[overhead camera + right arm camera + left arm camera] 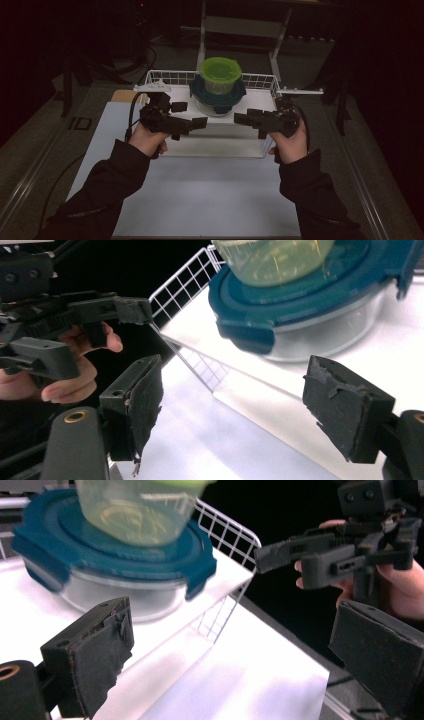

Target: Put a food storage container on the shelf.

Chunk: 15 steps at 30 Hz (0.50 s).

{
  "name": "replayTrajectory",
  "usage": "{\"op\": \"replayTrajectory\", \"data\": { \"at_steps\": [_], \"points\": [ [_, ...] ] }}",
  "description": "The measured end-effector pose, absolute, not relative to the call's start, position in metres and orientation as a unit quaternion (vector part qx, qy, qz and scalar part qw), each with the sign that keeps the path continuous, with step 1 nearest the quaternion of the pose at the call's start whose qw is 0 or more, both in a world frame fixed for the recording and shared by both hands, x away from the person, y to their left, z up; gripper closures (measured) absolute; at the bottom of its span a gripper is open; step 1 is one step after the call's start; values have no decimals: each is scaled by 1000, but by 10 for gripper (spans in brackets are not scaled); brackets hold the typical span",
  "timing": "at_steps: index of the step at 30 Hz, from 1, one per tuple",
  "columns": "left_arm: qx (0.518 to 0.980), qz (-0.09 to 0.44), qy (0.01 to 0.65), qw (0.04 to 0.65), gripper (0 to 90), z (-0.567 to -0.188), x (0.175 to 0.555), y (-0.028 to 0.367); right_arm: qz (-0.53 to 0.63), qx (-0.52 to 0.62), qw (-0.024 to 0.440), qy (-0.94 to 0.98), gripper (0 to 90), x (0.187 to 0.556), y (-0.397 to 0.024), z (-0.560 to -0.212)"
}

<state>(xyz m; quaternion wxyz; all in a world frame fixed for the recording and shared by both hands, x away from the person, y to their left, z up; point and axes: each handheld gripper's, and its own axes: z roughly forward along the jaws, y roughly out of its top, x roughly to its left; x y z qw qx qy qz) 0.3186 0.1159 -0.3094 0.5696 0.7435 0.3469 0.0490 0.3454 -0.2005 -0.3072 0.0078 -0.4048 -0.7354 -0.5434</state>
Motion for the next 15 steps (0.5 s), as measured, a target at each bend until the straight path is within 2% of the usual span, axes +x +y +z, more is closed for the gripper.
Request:
{"op": "replayTrajectory", "data": {
  "at_steps": [9,15],
  "points": [
    [760,36,322,564,33,-340,295,107,-551,-394,2,-736,204,332,-204,-336],
    [779,33,302,548,33,-368,277,99,-544,-394,8,-741,205,321,-206,-372]
  ]
}}
